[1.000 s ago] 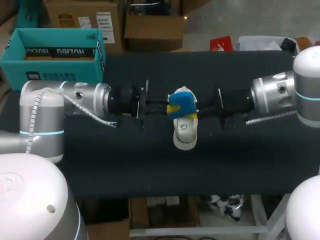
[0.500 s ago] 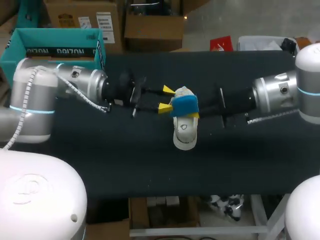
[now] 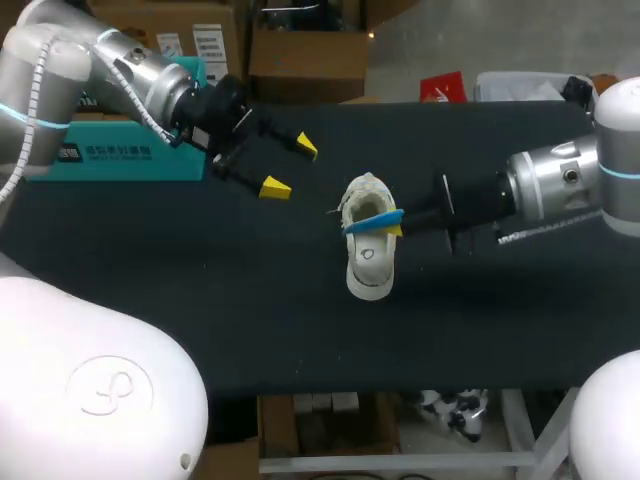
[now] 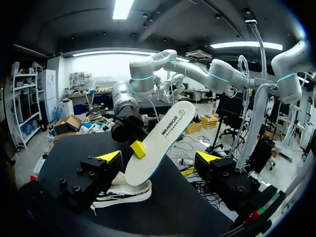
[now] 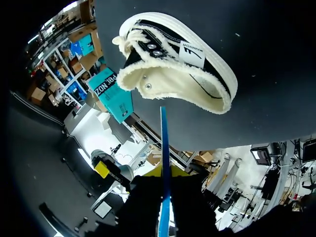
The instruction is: Open the shoe tongue, take the insole out of the shoe, put the insole back into the shoe, and pack the shoe into the shoebox
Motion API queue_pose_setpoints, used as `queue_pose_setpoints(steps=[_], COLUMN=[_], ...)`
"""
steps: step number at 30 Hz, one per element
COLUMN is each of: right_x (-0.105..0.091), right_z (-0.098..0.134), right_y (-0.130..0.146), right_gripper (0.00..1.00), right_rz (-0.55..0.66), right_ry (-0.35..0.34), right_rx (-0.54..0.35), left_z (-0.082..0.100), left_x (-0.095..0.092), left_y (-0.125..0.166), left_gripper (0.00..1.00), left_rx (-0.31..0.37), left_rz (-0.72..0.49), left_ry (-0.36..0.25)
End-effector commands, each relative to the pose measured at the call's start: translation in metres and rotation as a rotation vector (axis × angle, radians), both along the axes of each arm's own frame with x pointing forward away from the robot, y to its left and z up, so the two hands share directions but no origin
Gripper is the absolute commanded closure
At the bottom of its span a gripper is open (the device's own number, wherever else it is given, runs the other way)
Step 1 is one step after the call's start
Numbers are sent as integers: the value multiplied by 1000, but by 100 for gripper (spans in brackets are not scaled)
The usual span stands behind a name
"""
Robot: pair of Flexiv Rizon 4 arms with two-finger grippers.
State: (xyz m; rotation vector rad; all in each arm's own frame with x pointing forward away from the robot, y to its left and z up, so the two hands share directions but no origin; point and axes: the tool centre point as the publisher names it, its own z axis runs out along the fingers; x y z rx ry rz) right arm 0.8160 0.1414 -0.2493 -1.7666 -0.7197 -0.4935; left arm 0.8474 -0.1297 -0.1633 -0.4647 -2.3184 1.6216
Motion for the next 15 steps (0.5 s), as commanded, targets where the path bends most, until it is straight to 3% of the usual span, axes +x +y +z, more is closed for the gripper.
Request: queue_pose_setpoints(steps=[1, 4, 15], right_x=[9, 10, 8], right_z=[-4, -5, -6], right_y=[5, 7, 11], right_gripper=[100, 100, 100], right_rz=[32, 37, 47], right_ry=[17, 24, 83], right_rx=[24, 29, 79], left_z=[5, 1, -8], left_x=[7, 7, 13], left_y=[6, 11, 18], left_gripper=[0, 0, 0], left_rx=[191, 233, 271], left_rz=[-310, -373, -469], left_ry=[56, 53, -31])
